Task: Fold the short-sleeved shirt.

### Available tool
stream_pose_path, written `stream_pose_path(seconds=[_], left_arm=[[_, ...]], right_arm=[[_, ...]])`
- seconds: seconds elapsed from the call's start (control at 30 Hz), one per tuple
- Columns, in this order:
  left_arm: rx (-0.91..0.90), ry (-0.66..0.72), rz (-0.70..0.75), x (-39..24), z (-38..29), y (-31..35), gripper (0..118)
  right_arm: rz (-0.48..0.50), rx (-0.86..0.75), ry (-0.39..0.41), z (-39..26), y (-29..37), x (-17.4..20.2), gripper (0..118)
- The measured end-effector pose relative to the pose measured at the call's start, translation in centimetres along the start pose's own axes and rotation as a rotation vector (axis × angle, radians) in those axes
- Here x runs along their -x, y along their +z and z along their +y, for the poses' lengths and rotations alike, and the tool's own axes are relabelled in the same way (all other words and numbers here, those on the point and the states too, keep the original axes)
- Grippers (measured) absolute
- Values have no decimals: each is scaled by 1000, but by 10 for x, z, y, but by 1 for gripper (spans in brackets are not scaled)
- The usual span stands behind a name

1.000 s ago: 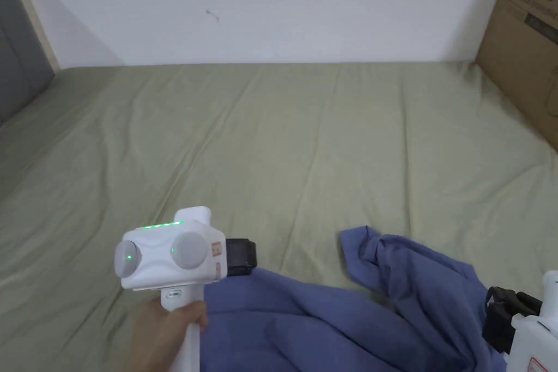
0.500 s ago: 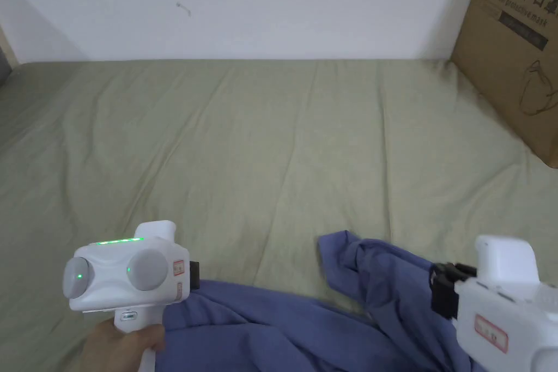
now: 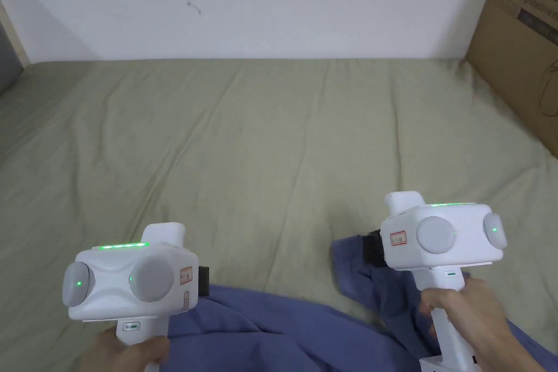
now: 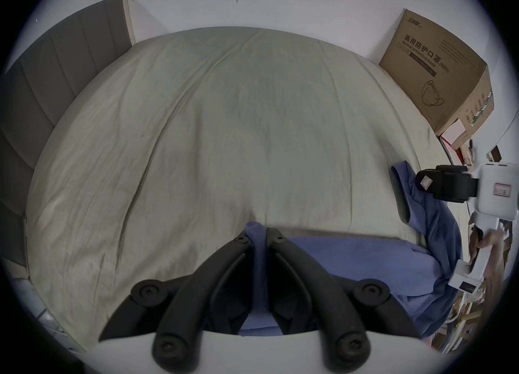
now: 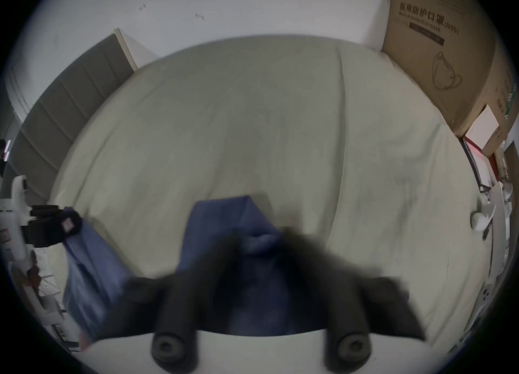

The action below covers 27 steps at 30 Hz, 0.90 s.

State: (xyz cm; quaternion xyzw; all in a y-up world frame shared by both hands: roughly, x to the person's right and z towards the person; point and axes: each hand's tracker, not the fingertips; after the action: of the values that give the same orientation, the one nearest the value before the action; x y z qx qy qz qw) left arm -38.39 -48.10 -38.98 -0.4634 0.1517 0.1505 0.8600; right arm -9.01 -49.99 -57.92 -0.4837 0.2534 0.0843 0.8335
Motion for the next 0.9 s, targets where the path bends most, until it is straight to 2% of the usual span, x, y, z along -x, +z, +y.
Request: stream_pose_path(seconds=[0.03,0.13,0.2,0.3,0.43,0.57,0.7,0.8,0.9], left_arm=[[5,0,-3,1,-1,1,6],[7,0,-9,4,0,9,6],[1,-6,-4,4,2,16,6],[-32,-11,5,5,9,38,6],[-126,-15,38,8,26,83,6],[-240,4,53,13,55,139,6],[-367,-48,128,11,90,193,6],[-461,-53,137,12,116,232,6],[-541,-22,147,18,149,265,6]], right_arm=[[-55,-7,6,-2,-2,0,6],[6,-50,-56,1,17,-8,6],[-36,-81,-50,9,33,-10,6],[-38,-137,-64,24,68,-21,6],[-52,-245,-101,45,131,-41,6],[-61,-352,-176,66,201,-65,6],[-77,-477,-189,84,273,-79,6],[-137,-577,-188,97,324,-83,6],[-125,-637,-263,120,361,-98,6]])
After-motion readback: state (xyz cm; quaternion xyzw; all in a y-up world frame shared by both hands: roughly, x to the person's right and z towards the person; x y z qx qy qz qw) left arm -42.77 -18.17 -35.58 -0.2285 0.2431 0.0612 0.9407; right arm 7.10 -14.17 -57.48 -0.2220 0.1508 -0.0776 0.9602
